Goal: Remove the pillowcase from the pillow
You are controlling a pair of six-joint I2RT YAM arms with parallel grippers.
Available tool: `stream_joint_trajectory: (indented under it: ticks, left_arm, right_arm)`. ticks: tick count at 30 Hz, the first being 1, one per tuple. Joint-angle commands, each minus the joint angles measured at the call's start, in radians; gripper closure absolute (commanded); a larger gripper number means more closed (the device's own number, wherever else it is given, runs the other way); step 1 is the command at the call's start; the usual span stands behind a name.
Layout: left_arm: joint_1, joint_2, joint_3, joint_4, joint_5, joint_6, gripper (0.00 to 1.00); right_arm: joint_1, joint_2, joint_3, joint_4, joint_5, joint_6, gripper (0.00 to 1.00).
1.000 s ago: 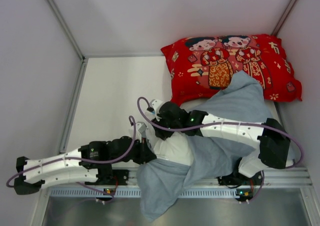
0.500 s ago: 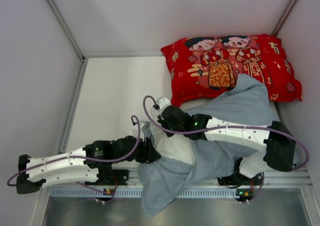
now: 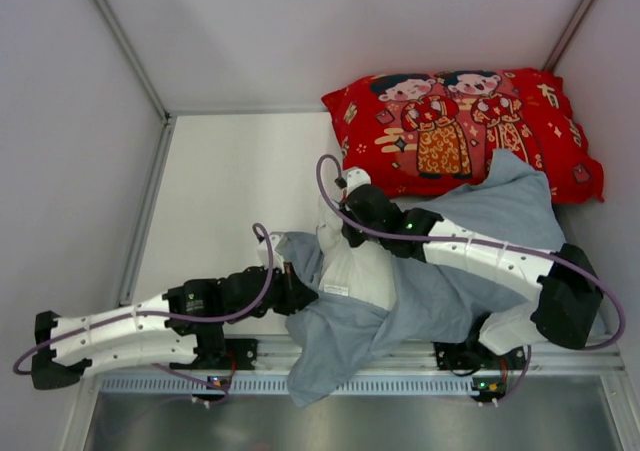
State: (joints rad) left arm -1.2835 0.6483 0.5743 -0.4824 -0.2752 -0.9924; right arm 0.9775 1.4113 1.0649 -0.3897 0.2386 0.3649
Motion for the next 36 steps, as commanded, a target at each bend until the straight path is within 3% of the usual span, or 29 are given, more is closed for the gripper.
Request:
stream_joint_trajectory:
  ticks: [1, 9, 18, 24, 26, 28, 29, 30, 31, 33, 36]
  left_arm:
    - [-0.02, -0.03, 0.035, -0.021, 0.117, -0.003, 0.96]
    - [-0.02, -0.01, 0.022, -0.019, 0.129, -0.005, 1.0]
    - [-0.02, 0.014, -0.007, -0.01, 0.163, -0.011, 1.0]
    - [-0.02, -0.001, -0.059, -0.01, 0.136, -0.051, 1.0]
    - [-0.019, 0.002, -0.06, 0.001, 0.091, -0.058, 1.0]
    - [-0.019, 0.023, -0.033, 0.028, 0.07, -0.04, 0.88]
    - [-0.019, 0.062, -0.007, 0.034, 0.061, -0.026, 0.76]
    - [-0.019, 0.083, 0.025, 0.033, 0.047, -0.008, 0.53]
    - [-0.019, 0.108, 0.059, 0.027, 0.039, 0.027, 0.44]
    - [-0.019, 0.163, 0.154, 0.002, 0.002, 0.069, 0.31]
    - [-0.019, 0.208, 0.222, 0.002, -0.038, 0.116, 0.18]
  right_arm:
    - [-0.126, -0.049, 0.023, 0.005, 0.228, -0.015, 1.0]
    - [-0.299, -0.072, 0.058, 0.005, 0.251, 0.002, 1.0]
    - [-0.468, -0.061, 0.15, 0.012, 0.16, 0.032, 1.0]
    - [-0.54, -0.067, 0.162, 0.015, 0.071, 0.049, 1.0]
    - [-0.531, -0.084, 0.132, 0.046, -0.053, 0.048, 1.0]
    - [-0.496, -0.126, 0.067, 0.092, -0.158, 0.048, 1.0]
    - [-0.472, -0.139, 0.043, 0.1, -0.163, 0.039, 1.0]
    - [-0.449, -0.155, 0.026, 0.103, -0.166, 0.031, 1.0]
    - [-0.404, -0.178, -0.009, 0.101, -0.171, 0.025, 1.0]
    - [-0.369, -0.201, -0.049, 0.092, -0.186, 0.014, 1.0]
    - [-0.329, -0.27, -0.086, 0.08, -0.19, 0.011, 1.0]
